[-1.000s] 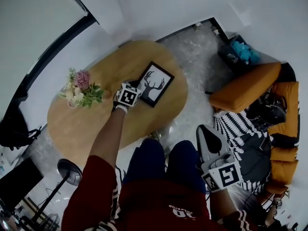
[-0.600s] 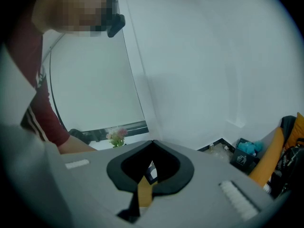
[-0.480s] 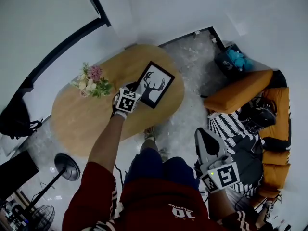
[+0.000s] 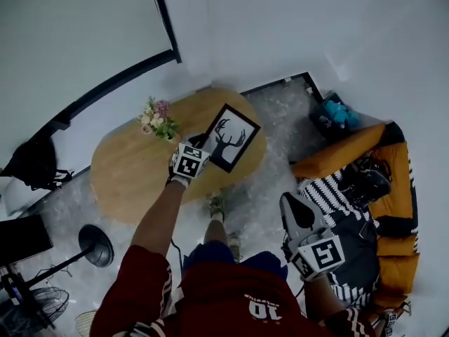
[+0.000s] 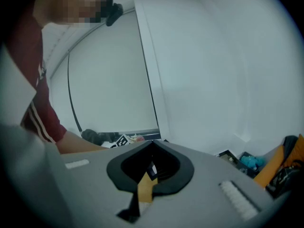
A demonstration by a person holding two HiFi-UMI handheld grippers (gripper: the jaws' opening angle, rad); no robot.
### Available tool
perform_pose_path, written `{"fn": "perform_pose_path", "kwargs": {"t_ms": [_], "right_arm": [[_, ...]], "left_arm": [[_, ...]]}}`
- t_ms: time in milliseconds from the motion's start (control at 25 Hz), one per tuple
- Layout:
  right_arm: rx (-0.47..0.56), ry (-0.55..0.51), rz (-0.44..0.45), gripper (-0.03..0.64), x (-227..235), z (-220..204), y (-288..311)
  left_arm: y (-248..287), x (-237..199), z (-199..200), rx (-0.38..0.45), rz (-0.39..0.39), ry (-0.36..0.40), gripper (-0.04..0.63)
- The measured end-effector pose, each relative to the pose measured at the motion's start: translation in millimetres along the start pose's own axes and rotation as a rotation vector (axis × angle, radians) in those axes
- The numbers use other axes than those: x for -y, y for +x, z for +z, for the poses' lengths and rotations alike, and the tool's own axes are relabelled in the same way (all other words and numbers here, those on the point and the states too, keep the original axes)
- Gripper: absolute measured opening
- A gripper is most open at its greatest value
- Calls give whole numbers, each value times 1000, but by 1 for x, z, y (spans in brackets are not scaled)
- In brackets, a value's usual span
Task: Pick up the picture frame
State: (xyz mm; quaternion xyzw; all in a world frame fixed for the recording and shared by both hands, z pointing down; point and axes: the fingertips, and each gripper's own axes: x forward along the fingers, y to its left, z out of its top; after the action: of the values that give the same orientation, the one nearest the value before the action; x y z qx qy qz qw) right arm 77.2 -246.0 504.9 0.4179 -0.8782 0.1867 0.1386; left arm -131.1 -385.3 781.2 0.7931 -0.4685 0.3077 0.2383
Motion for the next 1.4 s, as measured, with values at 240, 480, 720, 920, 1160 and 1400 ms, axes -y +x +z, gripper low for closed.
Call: {"fn": "perform_pose_path", "kwargs": {"t_ms": [240, 480, 720, 920, 1160, 1400], "right_arm": [[59, -4, 24, 2, -20, 4, -62], [96, -50, 35, 2, -31, 4, -130], [195, -65, 66, 2, -48, 29, -175], [278, -56, 103, 2, -79, 54, -190], [347, -60, 135, 2, -95, 72, -204], [418, -92, 131, 0, -86, 91, -227]], "left_arm": [[-86, 37, 19, 73, 61, 53, 74], [-189, 90, 44, 195, 122, 112, 74], [-286, 135, 63, 333, 172, 53, 74], [-376, 153, 81, 497, 204, -39, 75], [-451, 173, 99, 674, 262, -121, 75], [-502, 202, 113, 813, 333, -126, 75]]}}
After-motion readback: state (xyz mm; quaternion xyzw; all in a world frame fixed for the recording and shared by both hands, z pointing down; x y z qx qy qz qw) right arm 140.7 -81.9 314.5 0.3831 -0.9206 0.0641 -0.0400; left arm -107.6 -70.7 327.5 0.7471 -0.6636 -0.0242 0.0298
